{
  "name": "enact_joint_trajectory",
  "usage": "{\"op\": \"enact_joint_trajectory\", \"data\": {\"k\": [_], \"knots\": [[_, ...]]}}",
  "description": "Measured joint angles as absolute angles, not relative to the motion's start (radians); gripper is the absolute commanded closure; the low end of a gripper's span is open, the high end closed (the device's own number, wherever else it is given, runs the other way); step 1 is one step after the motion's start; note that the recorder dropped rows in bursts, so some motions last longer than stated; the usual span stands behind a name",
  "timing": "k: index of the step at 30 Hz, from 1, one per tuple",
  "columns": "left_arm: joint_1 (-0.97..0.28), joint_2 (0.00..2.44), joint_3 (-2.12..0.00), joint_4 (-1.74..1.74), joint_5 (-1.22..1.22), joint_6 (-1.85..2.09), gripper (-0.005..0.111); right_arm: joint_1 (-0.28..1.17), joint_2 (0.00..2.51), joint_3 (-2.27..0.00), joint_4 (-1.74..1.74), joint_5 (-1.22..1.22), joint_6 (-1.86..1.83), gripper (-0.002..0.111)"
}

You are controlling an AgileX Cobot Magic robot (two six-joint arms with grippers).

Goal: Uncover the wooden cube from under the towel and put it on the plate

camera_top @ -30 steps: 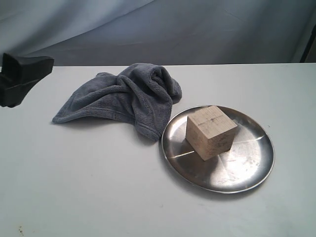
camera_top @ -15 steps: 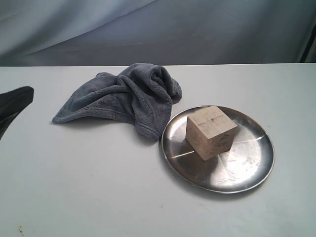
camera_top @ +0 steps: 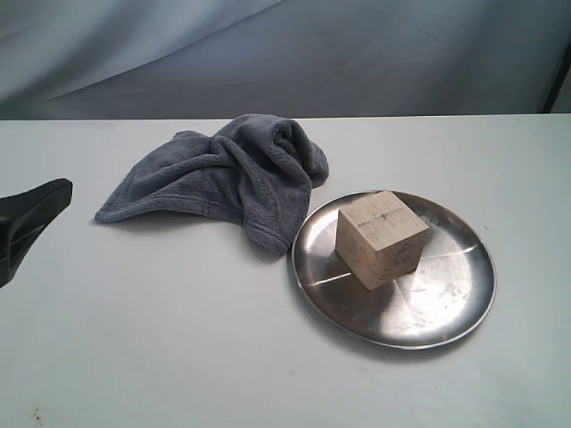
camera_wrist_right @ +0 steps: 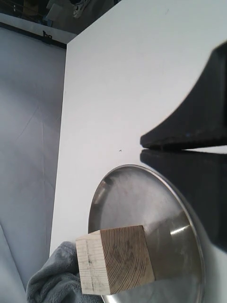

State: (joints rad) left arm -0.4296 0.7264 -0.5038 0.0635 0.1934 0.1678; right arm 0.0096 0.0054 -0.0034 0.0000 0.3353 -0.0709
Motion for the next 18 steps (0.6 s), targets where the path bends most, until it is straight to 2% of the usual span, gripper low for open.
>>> {"op": "enact_joint_trajectory", "data": {"k": [18], "knots": [[-0.43,0.726,-0.504,-0.03,0.189,0.168,0.003,0.01,0.005,-0.003,0.0,0.335,-0.071,0.108]]}}
